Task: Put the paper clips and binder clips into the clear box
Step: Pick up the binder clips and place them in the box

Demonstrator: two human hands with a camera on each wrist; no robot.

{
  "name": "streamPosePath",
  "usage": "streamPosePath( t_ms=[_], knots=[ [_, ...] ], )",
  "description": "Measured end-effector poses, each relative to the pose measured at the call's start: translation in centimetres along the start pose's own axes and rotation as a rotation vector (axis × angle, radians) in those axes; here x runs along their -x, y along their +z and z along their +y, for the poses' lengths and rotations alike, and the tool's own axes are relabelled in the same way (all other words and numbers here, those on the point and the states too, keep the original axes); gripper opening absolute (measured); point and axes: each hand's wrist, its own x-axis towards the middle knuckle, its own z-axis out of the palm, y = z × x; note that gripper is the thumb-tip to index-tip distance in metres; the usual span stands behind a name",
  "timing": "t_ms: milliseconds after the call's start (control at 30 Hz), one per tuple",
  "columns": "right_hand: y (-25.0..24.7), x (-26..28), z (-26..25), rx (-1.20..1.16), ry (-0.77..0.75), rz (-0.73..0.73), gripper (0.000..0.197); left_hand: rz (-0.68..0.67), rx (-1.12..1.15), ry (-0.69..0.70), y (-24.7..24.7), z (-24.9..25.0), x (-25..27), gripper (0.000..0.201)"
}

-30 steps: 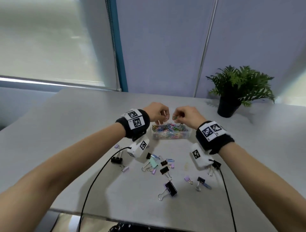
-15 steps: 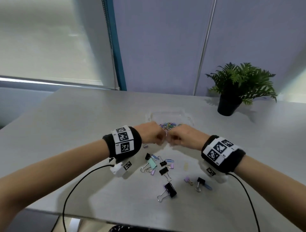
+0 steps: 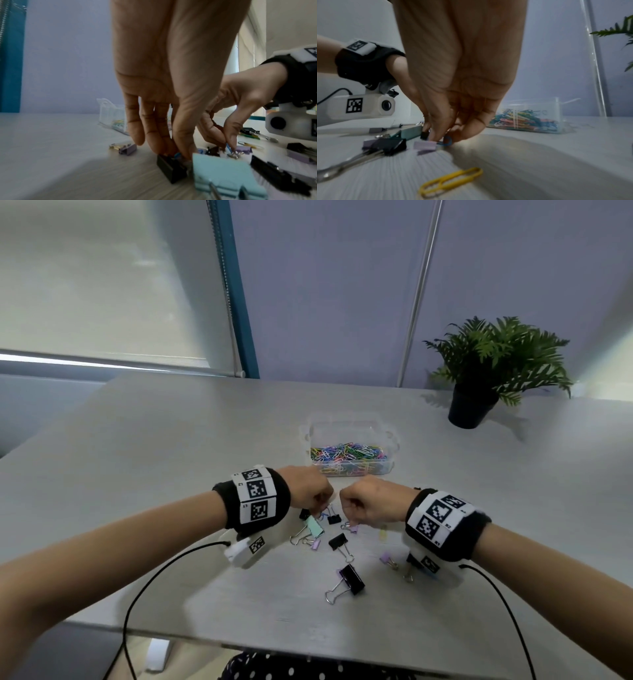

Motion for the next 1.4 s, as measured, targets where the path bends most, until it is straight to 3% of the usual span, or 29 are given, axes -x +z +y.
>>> streamPosePath(
  t_ms=[100,200,333,433,767,1000,1167,1333,1400],
  knots=[
    [-0.8,1.0,0.9,-0.050,0.034,0.032,0.017,0.027,0.107,0.021,-0.8,-0.6,0.5,0.014],
    [-1.3,2.7,1.8,-0.078,0.069,0.007,0.019,0.091,0.267,0.036,-1.8,-2.3,1.3,0.010],
    [-0.5,4.2,2.0,-0.046,0.102,-0.014,0.014,0.157,0.392,0.035,-2.3,-4.4,2.3,0.028],
    [-0.3,4.4,2.2,-0.175,0.157,0.009,0.008,0.177,0.385,0.033,-2.5,-5.1,2.6,0.032],
    [-0.6,4.0,3.4,-0.272,0.161,0.091,0.005,0.194,0.330,-0.098,-1.5,-6.3,2.5,0.007],
    [0.7,4.0,2.9,-0.030,0.134,0.021,0.017,0.241,0.250,0.013,-2.3,-3.7,2.5,0.005],
    [1.0,4.2,2.7,0.027,0.063,-0.012,0.009,0.256,0.259,0.136,-2.9,-0.2,0.7,0.005],
    [-1.3,6.5,3.5,0.043,0.131,0.011,0.007,0.323,0.173,0.250,-4.0,3.7,-2.9,0.007],
    [-2.9,8.9,4.2,0.030,0.195,0.077,0.017,0.309,0.125,0.329,-4.3,5.3,-4.1,0.007]
  ],
)
